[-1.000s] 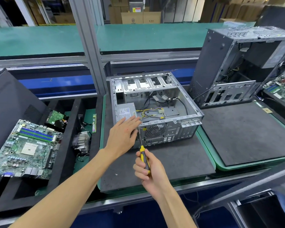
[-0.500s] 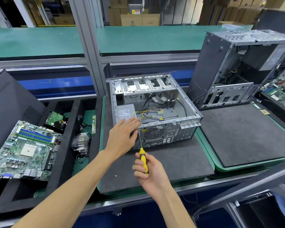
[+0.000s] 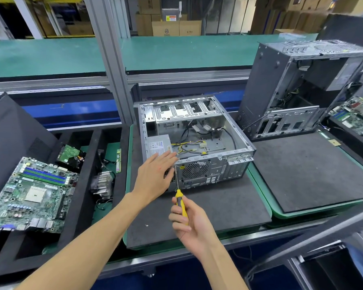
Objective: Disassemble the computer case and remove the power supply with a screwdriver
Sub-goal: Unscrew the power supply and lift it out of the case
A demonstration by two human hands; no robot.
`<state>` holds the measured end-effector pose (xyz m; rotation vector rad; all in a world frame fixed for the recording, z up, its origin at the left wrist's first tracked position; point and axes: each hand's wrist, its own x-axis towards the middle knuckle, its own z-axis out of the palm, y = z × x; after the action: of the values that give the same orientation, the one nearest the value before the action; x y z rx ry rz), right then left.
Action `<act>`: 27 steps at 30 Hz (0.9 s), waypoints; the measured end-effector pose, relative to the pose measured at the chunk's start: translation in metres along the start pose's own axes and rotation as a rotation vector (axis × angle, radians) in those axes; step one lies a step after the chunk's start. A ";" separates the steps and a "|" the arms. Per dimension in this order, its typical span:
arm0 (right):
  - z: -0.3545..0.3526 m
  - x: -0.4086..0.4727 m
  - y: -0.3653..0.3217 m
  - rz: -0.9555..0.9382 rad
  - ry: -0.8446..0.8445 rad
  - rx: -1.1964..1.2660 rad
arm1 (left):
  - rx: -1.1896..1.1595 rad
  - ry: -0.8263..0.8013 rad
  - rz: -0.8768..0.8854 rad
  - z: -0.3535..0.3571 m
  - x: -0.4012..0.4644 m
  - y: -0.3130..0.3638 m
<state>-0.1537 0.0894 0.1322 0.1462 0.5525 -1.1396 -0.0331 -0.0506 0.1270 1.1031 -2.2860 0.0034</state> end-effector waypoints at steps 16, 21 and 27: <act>-0.003 0.001 0.002 0.036 -0.046 0.106 | 0.011 0.034 0.021 0.004 -0.001 -0.003; 0.002 0.006 0.004 0.015 -0.044 0.032 | 0.005 0.033 0.018 0.004 -0.001 -0.002; 0.001 0.004 0.005 0.048 -0.033 0.095 | 0.000 0.021 0.009 0.002 -0.001 -0.002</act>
<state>-0.1479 0.0875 0.1299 0.2214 0.4631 -1.1200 -0.0327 -0.0520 0.1244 1.0879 -2.2725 0.0186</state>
